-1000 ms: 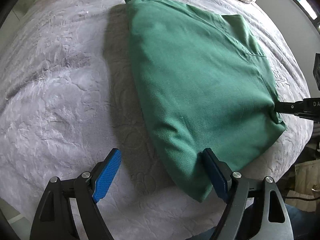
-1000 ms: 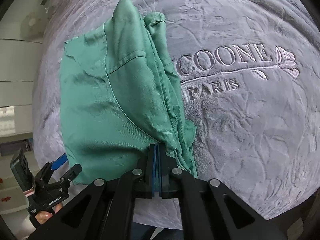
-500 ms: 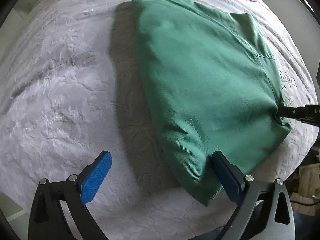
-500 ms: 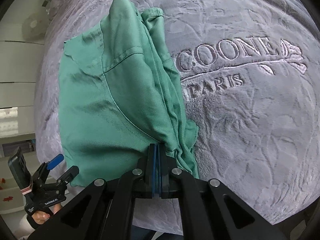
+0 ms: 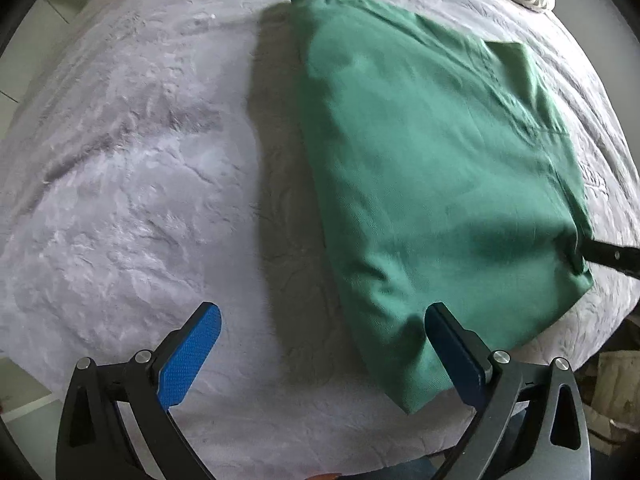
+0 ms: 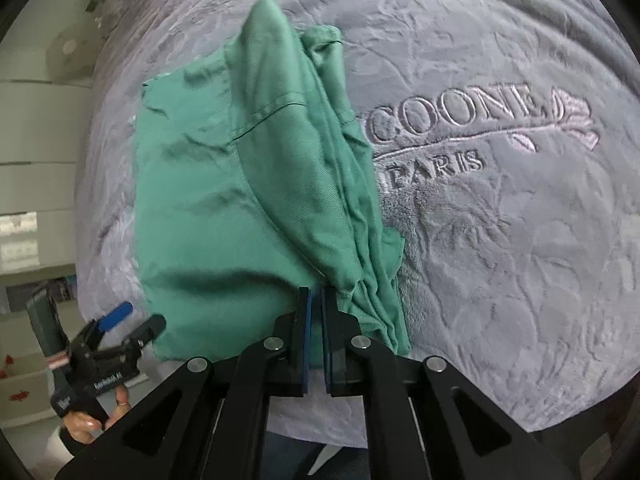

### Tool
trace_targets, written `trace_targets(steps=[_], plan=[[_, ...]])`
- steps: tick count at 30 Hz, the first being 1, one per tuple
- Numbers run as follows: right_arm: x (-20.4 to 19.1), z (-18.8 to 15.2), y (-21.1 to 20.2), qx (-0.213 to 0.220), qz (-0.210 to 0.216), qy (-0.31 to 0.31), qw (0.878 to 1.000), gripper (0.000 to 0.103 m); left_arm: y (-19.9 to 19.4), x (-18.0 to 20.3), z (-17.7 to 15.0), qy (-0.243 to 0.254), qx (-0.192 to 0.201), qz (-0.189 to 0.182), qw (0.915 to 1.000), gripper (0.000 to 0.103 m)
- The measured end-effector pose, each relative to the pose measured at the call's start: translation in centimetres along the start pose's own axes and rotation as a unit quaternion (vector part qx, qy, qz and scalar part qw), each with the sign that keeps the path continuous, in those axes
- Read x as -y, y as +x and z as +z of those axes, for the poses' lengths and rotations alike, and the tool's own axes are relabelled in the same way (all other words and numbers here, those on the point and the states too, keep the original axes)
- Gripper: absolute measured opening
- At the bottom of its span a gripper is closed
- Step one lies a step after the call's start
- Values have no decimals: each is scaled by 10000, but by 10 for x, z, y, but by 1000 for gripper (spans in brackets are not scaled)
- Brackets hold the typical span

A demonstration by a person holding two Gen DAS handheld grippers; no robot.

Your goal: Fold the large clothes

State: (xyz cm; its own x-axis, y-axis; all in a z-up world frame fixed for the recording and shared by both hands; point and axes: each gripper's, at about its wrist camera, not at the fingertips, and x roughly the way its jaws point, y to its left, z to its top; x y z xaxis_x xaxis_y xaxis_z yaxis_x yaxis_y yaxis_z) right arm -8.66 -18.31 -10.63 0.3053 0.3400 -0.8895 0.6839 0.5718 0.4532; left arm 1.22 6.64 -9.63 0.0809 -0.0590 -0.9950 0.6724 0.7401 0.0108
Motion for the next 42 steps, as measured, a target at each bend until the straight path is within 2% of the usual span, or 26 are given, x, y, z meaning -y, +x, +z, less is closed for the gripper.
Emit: trace_targets(steps=[4,9,10,12,13,14,16,20,24,28,32,42], plan=[[-7,-2,-4,-11,-230,-141,9996,13,-7,2,5,-34,78,83,9999,102],[-14,-1,-14,59,-433,-198,9988,17,-12,0,11,-14,-64,199,9998,102],[-16,0,-18,103,-513,-210,9984,23,-15,1,12,5,-54,133,9999,102],[-22,4,-24,183,-670,-280,9972,45,-22,1,15,7,-41,116,9999,102],[-25,6,-27,236,-747,-325,9964,63,-25,2,18,8,-49,145,9999,102],[-30,8,-32,319,-870,-404,9949,69,-29,2,20,-3,-54,149,9999,102],[-39,11,-38,412,-1002,-541,9926,69,-36,2,24,-85,-31,183,9998,102],[-56,19,-46,466,-1223,-731,9887,82,-53,1,38,-345,118,259,9990,102],[-72,20,-54,580,-1311,-806,9864,85,-70,2,45,-504,355,237,9978,102],[-80,20,-62,681,-1360,-820,9850,86,-81,9,45,-461,495,302,9973,102],[-87,19,-67,872,-1592,-868,9795,87,-83,13,44,-407,504,377,9972,102],[-91,16,-67,918,-1720,-907,9766,87,-85,22,41,-315,533,451,9971,102]])
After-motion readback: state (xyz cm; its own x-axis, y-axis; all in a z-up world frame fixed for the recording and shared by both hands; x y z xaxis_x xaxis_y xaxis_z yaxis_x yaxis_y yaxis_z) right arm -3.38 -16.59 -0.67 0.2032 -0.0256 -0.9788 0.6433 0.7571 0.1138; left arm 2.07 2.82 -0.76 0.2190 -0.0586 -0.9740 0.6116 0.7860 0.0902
